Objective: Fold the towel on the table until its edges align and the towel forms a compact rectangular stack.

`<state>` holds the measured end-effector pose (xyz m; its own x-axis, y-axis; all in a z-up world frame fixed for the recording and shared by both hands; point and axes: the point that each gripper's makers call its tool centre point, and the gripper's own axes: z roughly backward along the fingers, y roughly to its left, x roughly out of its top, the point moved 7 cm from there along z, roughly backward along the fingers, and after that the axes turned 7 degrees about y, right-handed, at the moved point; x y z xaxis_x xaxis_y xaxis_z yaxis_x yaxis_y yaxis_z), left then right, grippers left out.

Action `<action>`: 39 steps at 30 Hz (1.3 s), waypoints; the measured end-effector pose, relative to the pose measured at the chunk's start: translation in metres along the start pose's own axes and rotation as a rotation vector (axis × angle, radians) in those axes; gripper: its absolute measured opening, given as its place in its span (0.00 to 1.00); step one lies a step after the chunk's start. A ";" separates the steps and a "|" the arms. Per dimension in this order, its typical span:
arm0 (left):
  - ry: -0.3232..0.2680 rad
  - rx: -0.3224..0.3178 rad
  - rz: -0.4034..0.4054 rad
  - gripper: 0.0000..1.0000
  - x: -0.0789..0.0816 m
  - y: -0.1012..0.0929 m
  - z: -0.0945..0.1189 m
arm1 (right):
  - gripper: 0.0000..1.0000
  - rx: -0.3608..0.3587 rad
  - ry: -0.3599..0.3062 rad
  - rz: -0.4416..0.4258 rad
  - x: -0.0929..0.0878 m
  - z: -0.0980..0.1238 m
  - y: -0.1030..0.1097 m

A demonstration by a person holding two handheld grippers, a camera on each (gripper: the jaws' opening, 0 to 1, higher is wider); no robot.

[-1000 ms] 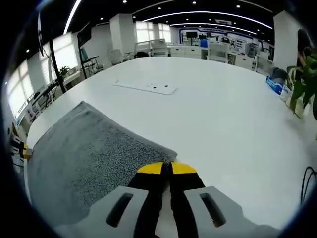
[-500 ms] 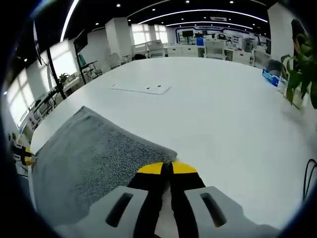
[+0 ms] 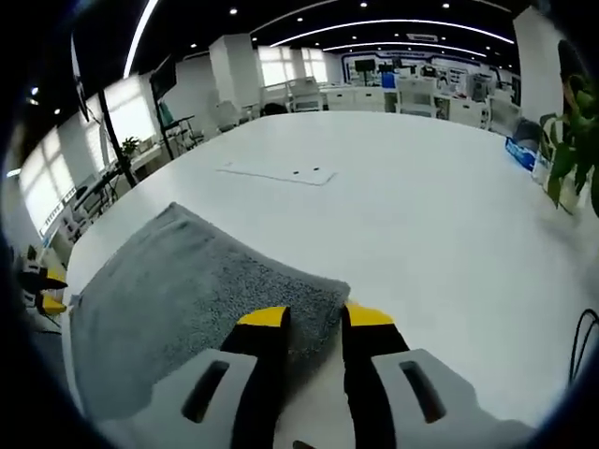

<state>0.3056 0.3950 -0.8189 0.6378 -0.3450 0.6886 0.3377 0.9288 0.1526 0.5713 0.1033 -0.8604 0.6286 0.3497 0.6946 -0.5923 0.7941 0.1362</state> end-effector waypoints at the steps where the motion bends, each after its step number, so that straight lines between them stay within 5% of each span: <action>1: -0.002 -0.026 -0.018 0.27 0.002 -0.007 -0.001 | 0.21 0.000 -0.003 0.005 -0.002 0.003 0.001; 7: -0.016 -0.114 -0.047 0.24 0.014 -0.036 -0.006 | 0.20 0.029 -0.063 -0.082 0.001 0.013 0.000; 11: -0.032 -0.171 -0.083 0.25 0.023 -0.055 -0.011 | 0.20 0.029 -0.065 -0.059 0.005 0.016 0.003; 21: -0.022 -0.409 -0.216 0.46 0.032 -0.111 -0.023 | 0.21 0.046 -0.060 -0.060 -0.003 0.026 0.016; 25: 0.001 -0.488 -0.275 0.46 0.029 -0.131 -0.026 | 0.21 0.033 -0.077 -0.083 -0.004 0.032 0.016; 39: 0.001 -0.618 -0.458 0.35 0.035 -0.185 -0.024 | 0.20 0.034 -0.076 -0.084 -0.004 0.030 0.016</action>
<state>0.2819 0.2079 -0.8396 0.3419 -0.6774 0.6513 0.8935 0.4491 -0.0020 0.5439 0.0997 -0.8401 0.6373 0.2429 0.7314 -0.5571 0.8010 0.2193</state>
